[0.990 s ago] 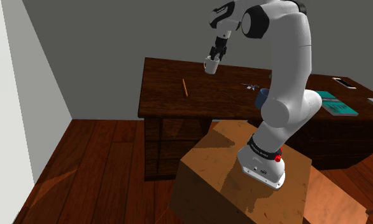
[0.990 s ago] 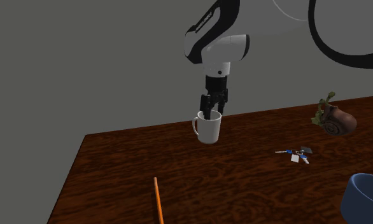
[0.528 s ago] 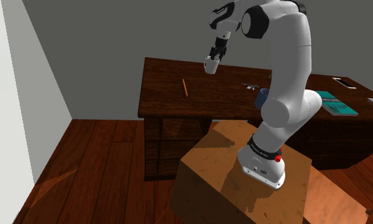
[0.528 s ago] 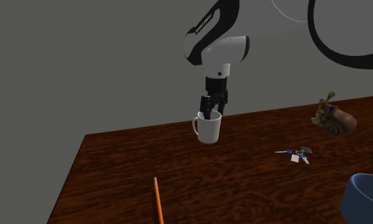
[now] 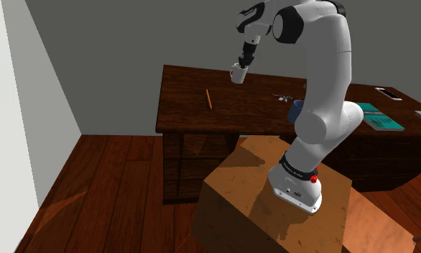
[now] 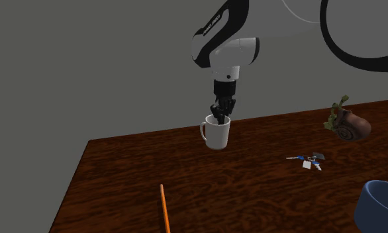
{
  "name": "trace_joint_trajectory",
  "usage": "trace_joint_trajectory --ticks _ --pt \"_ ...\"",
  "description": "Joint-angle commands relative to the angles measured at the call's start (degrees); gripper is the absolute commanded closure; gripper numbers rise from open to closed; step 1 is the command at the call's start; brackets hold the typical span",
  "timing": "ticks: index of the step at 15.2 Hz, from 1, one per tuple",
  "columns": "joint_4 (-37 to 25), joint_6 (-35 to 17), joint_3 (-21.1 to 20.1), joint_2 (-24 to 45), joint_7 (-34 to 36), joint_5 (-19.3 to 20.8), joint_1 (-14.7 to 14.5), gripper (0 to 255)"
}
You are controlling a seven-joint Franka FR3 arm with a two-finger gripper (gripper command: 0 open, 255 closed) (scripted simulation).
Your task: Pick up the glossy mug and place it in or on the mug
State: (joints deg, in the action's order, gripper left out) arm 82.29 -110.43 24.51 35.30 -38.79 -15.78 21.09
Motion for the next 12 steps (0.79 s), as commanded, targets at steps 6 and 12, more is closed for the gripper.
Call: trace_joint_trajectory --ticks 6,12 --pt "-1.57 2.47 0.29 -0.99 0.35 0.48 0.00 255" --pt "-4.49 6.40 0.64 -2.13 0.83 1.07 0.14 255"
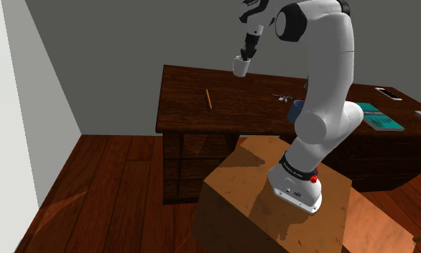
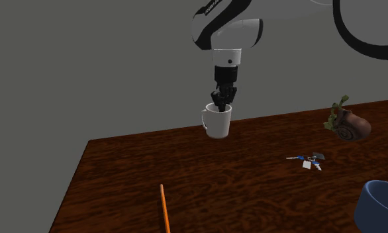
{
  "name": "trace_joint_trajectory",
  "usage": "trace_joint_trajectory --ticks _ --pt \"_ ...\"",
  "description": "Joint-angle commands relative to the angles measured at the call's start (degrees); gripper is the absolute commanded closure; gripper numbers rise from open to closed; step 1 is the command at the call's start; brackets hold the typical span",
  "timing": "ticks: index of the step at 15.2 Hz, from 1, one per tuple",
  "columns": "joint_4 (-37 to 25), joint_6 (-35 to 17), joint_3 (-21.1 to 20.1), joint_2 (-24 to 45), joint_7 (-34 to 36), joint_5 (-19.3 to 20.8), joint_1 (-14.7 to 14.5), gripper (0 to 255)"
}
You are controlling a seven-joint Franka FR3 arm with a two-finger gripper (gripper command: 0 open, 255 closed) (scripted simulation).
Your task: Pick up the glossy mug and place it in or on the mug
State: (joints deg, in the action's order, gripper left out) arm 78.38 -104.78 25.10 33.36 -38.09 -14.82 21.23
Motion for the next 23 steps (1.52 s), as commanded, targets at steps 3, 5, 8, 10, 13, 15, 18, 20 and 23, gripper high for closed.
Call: trace_joint_trajectory --ticks 3,5,8,10,13,15,18,20,23 --pt "-2.30 2.81 0.19 -0.58 0.36 0.33 0.15 255" --pt "-3.56 4.22 0.26 -0.77 0.51 0.46 0.28 255" --pt "-5.63 6.42 0.35 -0.95 0.72 0.60 0.53 255" --pt "-7.15 7.93 0.40 -0.99 0.85 0.66 0.73 255" --pt "-9.63 10.29 0.44 -0.91 1.04 0.69 1.11 255" --pt "-11.46 11.92 0.45 -0.76 1.17 0.68 1.41 255" --pt "-14.49 14.49 0.44 -0.36 1.36 0.58 1.95 255" --pt "-16.74 16.30 0.41 0.04 1.50 0.46 2.39 255" --pt "-19.83 18.66 0.33 0.71 1.67 0.25 3.04 255"
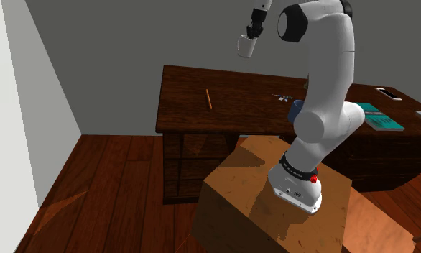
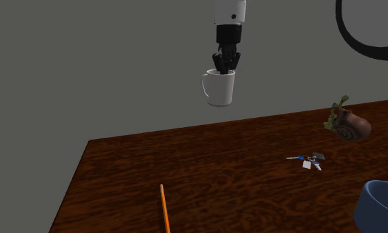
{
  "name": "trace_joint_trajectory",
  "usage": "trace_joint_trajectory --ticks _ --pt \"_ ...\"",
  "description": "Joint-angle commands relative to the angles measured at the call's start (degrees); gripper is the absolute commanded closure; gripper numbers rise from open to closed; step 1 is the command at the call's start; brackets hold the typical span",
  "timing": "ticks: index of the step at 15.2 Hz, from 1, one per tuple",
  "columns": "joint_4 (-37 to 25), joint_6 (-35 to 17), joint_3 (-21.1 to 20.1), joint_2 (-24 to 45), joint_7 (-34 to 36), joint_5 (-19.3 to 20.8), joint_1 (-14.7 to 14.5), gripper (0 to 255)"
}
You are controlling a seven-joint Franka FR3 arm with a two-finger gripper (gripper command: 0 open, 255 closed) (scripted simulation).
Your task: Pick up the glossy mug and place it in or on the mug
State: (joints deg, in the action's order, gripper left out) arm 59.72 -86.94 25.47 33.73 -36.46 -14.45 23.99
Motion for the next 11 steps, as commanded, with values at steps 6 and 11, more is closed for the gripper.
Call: trace_joint_trajectory --ticks 6,11 --pt "24.70 -8.01 2.81 -17.39 -1.73 6.17 -5.05 255" --pt "39.09 -11.57 4.04 -29.63 -1.55 11.84 -6.65 255"
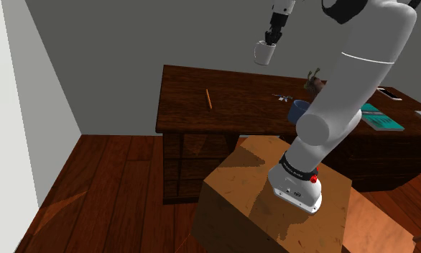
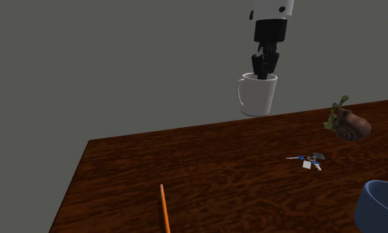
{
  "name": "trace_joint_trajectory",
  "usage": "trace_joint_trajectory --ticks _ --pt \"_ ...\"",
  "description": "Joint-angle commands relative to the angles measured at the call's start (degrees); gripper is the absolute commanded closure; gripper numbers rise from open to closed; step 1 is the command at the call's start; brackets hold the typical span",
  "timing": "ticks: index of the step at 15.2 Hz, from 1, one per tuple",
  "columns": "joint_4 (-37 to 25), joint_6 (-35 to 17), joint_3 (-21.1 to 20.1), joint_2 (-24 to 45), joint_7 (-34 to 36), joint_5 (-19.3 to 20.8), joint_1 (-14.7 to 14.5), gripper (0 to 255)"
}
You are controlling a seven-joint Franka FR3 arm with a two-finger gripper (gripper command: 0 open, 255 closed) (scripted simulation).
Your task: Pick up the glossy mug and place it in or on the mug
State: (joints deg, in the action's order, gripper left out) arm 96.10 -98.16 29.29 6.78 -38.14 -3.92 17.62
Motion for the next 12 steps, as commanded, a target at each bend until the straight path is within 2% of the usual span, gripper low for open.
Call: trace_joint_trajectory --ticks 1,6,12 --pt "5.17 -0.78 0.35 -5.03 0.26 2.47 -0.35 255" --pt "15.99 -1.65 0.54 -16.42 0.90 8.23 0.50 255" --pt "26.20 -0.24 0.23 -29.28 0.85 14.45 3.65 255"
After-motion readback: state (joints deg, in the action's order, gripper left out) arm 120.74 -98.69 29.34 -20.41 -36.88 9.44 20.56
